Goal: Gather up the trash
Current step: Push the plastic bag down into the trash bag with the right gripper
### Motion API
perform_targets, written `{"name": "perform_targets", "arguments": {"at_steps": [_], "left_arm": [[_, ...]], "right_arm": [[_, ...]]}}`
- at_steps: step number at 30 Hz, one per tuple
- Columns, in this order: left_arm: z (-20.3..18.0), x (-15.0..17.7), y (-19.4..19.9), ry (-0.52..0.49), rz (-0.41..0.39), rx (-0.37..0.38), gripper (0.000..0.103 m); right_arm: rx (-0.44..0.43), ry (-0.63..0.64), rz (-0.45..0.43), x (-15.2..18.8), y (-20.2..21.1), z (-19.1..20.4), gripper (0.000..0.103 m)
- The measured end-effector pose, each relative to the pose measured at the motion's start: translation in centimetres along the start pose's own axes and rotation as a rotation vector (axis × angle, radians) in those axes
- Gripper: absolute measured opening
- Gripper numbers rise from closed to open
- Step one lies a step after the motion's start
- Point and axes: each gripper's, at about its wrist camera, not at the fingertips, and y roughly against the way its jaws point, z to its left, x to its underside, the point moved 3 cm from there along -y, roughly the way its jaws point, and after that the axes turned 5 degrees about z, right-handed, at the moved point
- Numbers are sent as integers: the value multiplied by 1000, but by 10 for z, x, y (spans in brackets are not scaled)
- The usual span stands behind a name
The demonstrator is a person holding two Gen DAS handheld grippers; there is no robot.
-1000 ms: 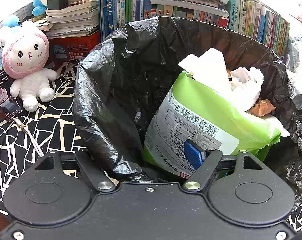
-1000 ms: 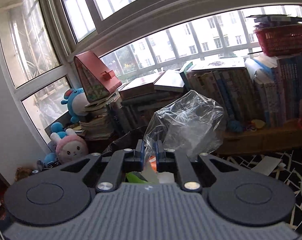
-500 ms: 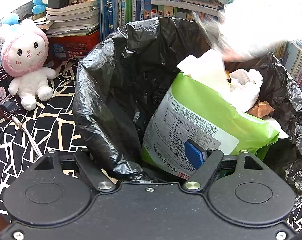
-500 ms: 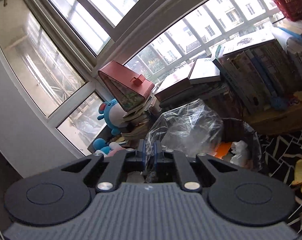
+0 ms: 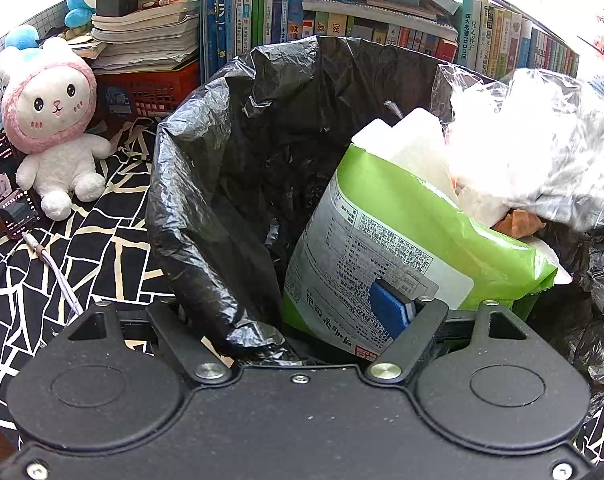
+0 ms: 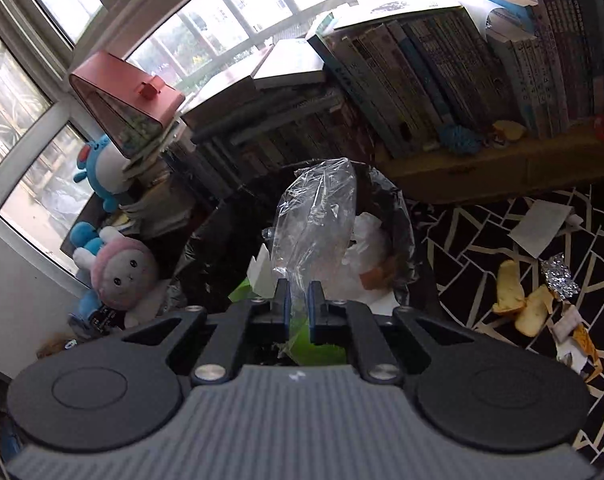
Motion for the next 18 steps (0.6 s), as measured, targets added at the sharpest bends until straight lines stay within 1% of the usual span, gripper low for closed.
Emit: {"name": "perform_targets", "arguments": {"at_steps": [2, 3, 4, 5, 7, 9, 12, 16, 17, 18], "left_arm": [[0, 0, 0, -1, 1, 0, 78], [0, 0, 0, -2, 1, 1, 78], [0, 0, 0, -2, 1, 1, 78], [-1, 0, 0, -2, 1, 1, 78], [-1, 0, -1, -1, 1, 1, 78], [-1, -1, -1, 0, 0, 2, 79], [-1, -1, -1, 3, -1, 4, 79], [-1, -1, -1, 10, -6, 5, 79], [-1, -1, -1, 11, -6, 6, 79], [-1, -1, -1, 11, -7, 6, 79]], "right_arm": [[16, 18, 27, 3, -3, 2, 20], [18, 25, 36, 4, -4, 3, 21], [23, 27, 40, 4, -2, 4, 42], [18, 27, 40, 5, -1, 3, 53], [0, 23, 33, 4, 5, 2, 65], [5, 34, 34, 3, 11, 2, 65], [-4, 72, 34, 2, 25, 5, 70], [26, 123, -57, -12, 44, 17, 70], [39, 131, -66, -18, 42, 20, 65], [52, 129, -69, -25, 36, 22, 56]]}}
